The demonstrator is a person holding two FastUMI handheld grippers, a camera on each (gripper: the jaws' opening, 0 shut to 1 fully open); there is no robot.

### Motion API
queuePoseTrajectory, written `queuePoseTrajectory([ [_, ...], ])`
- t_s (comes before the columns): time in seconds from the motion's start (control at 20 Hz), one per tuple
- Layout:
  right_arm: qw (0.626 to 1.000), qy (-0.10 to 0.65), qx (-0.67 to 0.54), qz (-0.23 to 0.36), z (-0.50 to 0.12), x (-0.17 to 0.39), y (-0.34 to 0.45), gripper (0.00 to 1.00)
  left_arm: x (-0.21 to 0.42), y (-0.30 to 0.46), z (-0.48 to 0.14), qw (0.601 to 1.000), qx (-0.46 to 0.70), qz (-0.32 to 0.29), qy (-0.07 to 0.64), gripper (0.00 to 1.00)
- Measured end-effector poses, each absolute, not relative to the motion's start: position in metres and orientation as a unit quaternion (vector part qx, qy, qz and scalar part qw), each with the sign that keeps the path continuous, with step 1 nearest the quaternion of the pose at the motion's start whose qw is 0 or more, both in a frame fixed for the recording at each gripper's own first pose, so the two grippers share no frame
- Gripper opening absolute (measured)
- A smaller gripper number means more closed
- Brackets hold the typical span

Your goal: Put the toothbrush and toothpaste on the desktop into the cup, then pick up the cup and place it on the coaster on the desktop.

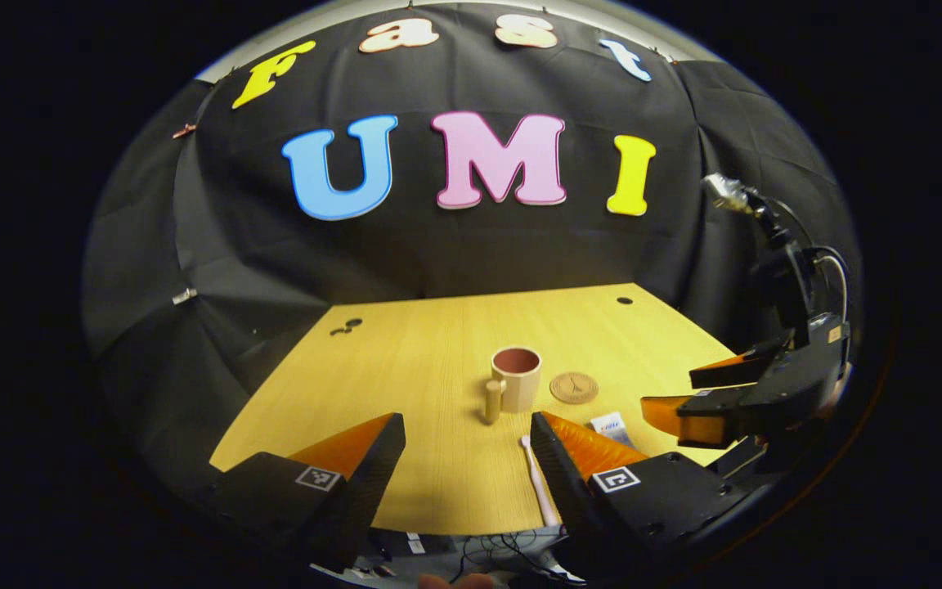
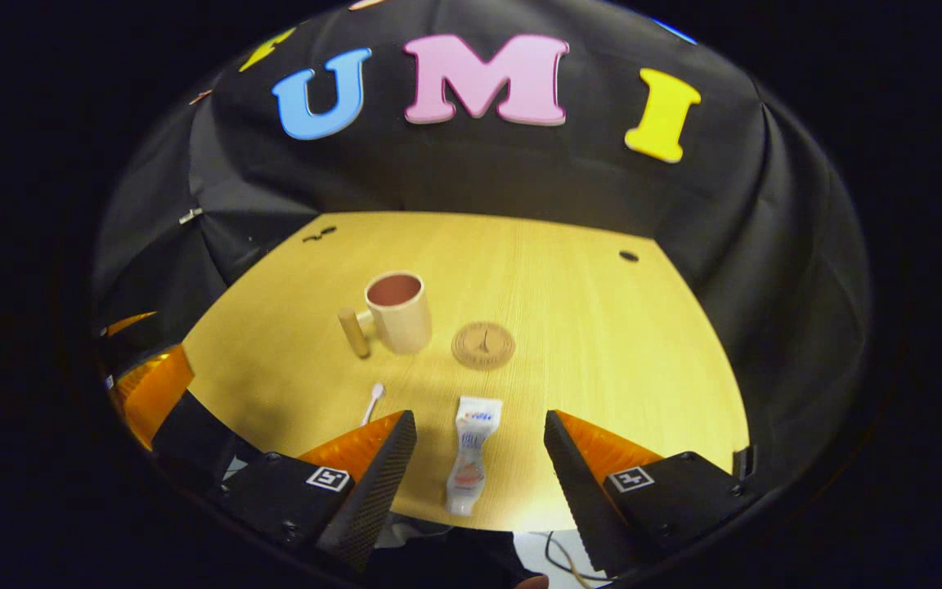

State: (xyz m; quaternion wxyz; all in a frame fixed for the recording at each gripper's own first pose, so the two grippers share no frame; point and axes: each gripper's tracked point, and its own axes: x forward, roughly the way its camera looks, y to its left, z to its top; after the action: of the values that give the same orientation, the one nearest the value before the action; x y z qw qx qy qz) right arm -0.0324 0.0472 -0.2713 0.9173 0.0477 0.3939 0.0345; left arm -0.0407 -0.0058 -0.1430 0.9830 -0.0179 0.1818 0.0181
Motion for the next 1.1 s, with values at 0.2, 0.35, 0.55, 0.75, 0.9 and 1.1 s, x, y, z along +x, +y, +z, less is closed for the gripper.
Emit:
queuePoseTrajectory([
  [0.2, 0.882, 0.465, 0.071, 0.033, -0.325, -0.029, 0.055, 0.92, -0.048, -0.002, -0.168, 0.973, -0.049, 0.034, 0.223, 0.96],
  [0.35, 0.856, 0.512, 0.058, 0.037, -0.357, -0.028, 0.059, 0.86, -0.052, 0.004, -0.174, 0.969, -0.060, 0.051, 0.235, 0.96],
  [0.55, 0.833, 0.550, 0.043, 0.032, -0.381, -0.024, 0.059, 0.83, -0.045, 0.004, -0.178, 0.967, -0.058, 0.055, 0.242, 0.96],
  [0.75, 0.810, 0.585, 0.039, 0.011, -0.398, -0.021, 0.055, 0.75, -0.038, 0.001, -0.181, 0.964, -0.070, 0.054, 0.249, 0.96],
  [0.9, 0.803, 0.593, 0.057, 0.016, -0.399, -0.015, 0.059, 0.60, -0.033, -0.003, -0.183, 0.961, -0.080, 0.049, 0.258, 0.96],
  [1.1, 0.799, 0.599, 0.049, 0.026, -0.399, -0.016, 0.060, 0.59, -0.023, -0.007, -0.185, 0.958, -0.102, 0.043, 0.266, 0.96],
])
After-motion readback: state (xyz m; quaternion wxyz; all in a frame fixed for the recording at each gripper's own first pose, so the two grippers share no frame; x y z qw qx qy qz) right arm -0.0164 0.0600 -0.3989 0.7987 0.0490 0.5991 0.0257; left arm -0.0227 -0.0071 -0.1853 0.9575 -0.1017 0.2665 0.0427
